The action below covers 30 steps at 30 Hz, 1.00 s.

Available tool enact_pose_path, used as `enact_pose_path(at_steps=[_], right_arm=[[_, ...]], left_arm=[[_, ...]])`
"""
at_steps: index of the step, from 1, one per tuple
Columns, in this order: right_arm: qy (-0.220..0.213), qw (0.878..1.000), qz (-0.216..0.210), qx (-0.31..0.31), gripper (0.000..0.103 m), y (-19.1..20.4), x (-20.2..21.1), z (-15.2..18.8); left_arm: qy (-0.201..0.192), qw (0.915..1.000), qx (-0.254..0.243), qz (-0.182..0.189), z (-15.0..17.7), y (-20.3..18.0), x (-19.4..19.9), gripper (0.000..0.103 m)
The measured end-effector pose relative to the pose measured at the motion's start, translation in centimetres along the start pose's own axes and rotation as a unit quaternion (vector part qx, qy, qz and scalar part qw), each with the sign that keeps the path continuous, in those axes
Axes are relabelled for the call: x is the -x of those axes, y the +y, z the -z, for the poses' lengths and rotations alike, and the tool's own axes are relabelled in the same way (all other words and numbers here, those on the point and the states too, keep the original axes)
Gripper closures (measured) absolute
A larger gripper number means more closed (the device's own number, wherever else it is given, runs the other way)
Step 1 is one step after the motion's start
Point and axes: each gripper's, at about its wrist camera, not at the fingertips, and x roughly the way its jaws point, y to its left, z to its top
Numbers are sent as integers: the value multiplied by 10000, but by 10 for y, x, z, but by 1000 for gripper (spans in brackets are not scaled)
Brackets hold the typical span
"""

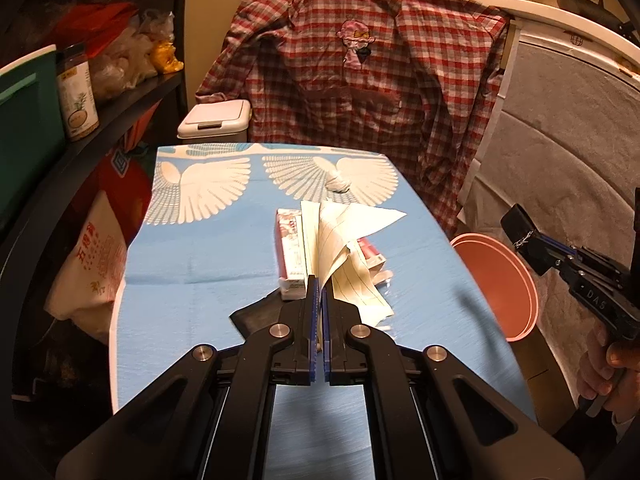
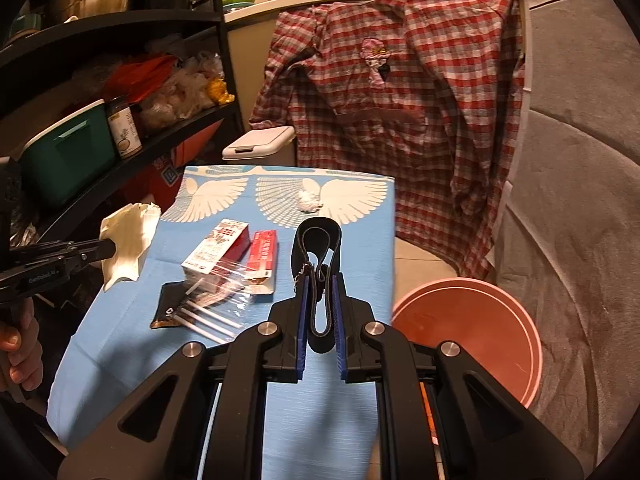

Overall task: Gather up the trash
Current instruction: 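Carry the tissue with the left tool while the right tool carries the rubber band to the bin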

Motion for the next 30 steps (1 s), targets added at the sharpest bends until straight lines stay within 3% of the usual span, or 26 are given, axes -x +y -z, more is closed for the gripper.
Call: enact_pose_path(at_steps=[30], right_arm=[[-163, 9979, 544, -296, 91, -55, 12, 0]], left_arm=[[-130, 9979, -258, 577, -16, -86, -26, 101]])
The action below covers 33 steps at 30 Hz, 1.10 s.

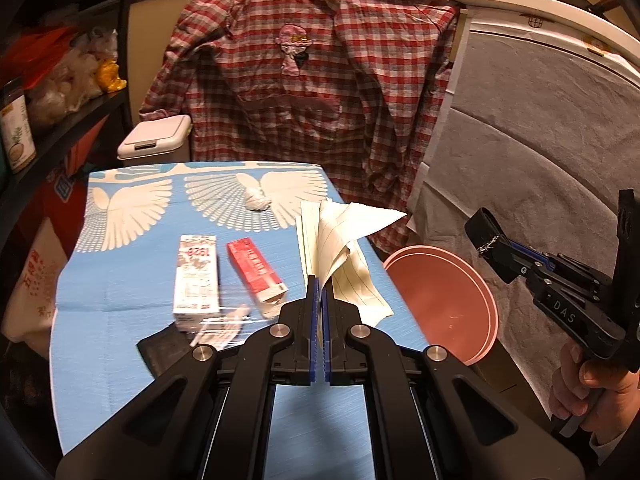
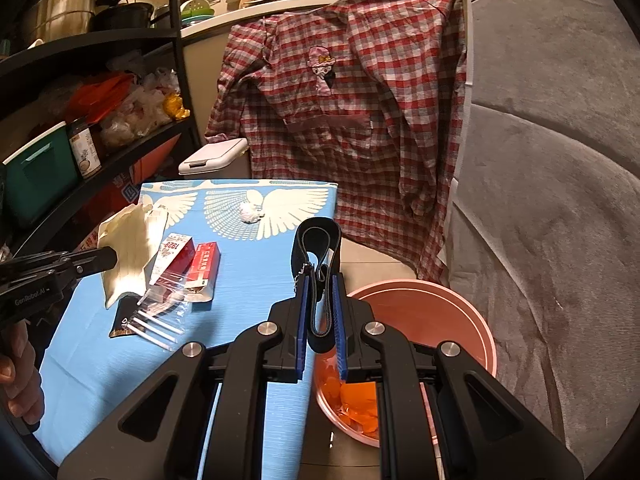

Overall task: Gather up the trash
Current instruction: 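Carry the tissue with the left tool while the right tool carries the rubber band to the bin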

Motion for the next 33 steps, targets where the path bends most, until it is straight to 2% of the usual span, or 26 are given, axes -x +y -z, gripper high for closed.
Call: enact_pose_path(at_steps=[23, 33], right_arm=[[-61, 9986, 370, -380, 91, -55, 3, -5], [16, 9978, 543, -374, 91, -64, -2, -2]], left_arm=[[147, 9991, -266, 300, -9, -53, -41, 101], [263, 9973, -462, 505, -8, -86, -60, 101]])
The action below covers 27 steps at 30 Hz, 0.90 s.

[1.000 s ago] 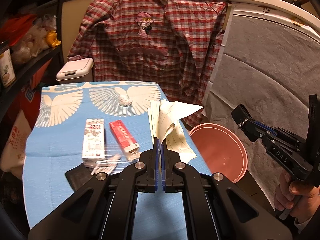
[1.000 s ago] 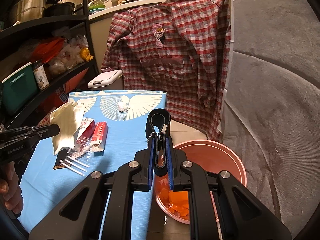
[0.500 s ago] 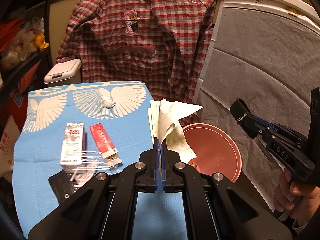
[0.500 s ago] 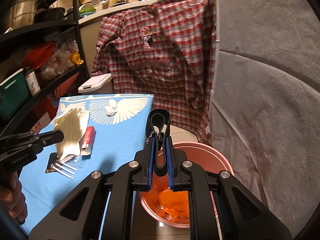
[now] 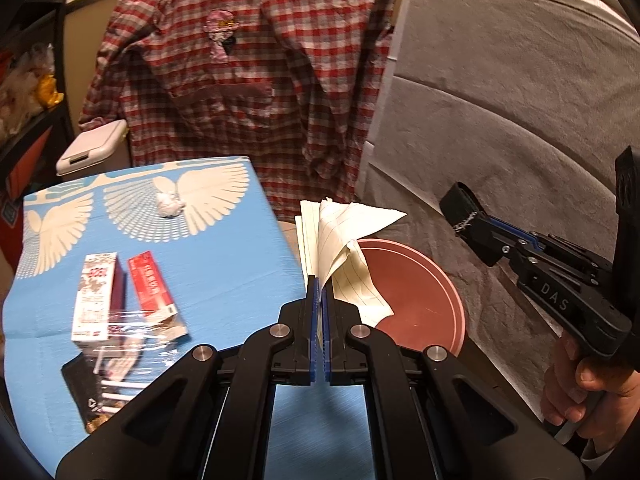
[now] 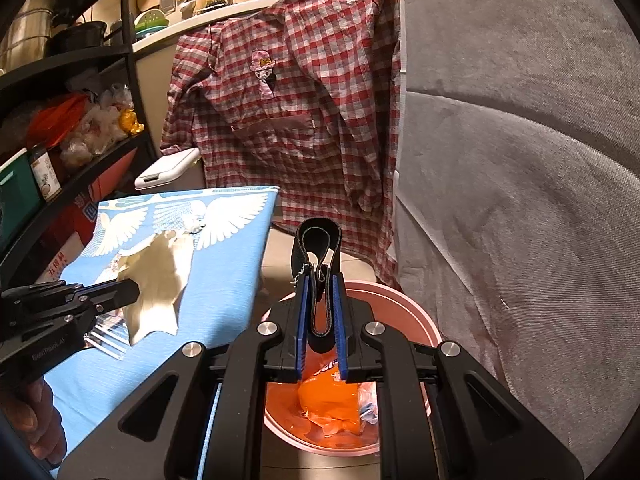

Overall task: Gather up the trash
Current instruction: 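Carry the tissue with the left tool while the right tool carries the rubber band to the bin, then open both tools over the pink bin to drop the tissue and rubber band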

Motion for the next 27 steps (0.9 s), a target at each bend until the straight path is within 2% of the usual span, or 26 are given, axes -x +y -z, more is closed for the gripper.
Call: enact_pose_path(at_steps=[22, 25, 27], right_arm=[[153, 9995, 245, -102, 89, -16, -12, -1], [235, 9993, 260, -156, 82, -18, -17, 0], [303, 9989, 268, -224, 67, -20, -20, 0]], left_arm=[[323, 9993, -116, 166, 0, -36, -45, 101], [437, 9987, -105, 249, 0, -38, -51, 101], [492, 9984, -120, 269, 1, -40, -55, 98]])
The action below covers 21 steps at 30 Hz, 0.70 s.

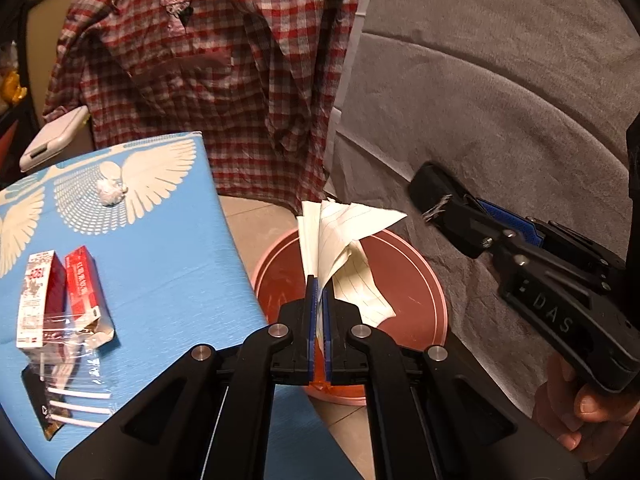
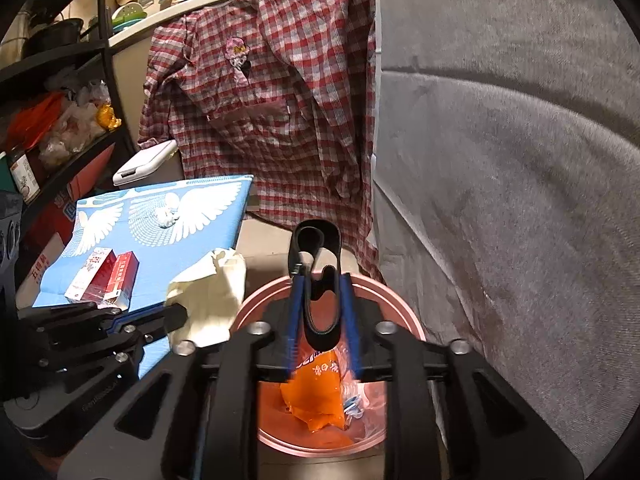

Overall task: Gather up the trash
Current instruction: 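Open both tools over the pink bin to drop the tissue and rubber band, then move the left tool to the white milk carton while the right tool approaches the clear straw bag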

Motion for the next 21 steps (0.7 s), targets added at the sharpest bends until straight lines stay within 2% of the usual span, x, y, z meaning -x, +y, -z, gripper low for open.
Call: enact_pose_path(at_steps=[2, 13, 21], right_arm=[[17, 10000, 13, -40, 66, -1, -1, 1], [-52, 10000, 14, -44, 66, -2, 1, 0], [-210, 9997, -75, 71, 66, 8, 9, 2]], left_arm=[[2, 10000, 10, 9, 0, 0, -1, 91], [-106, 9999, 80, 6, -2, 7, 14, 91], [-274, 9994, 179, -146, -1, 30, 40, 91]])
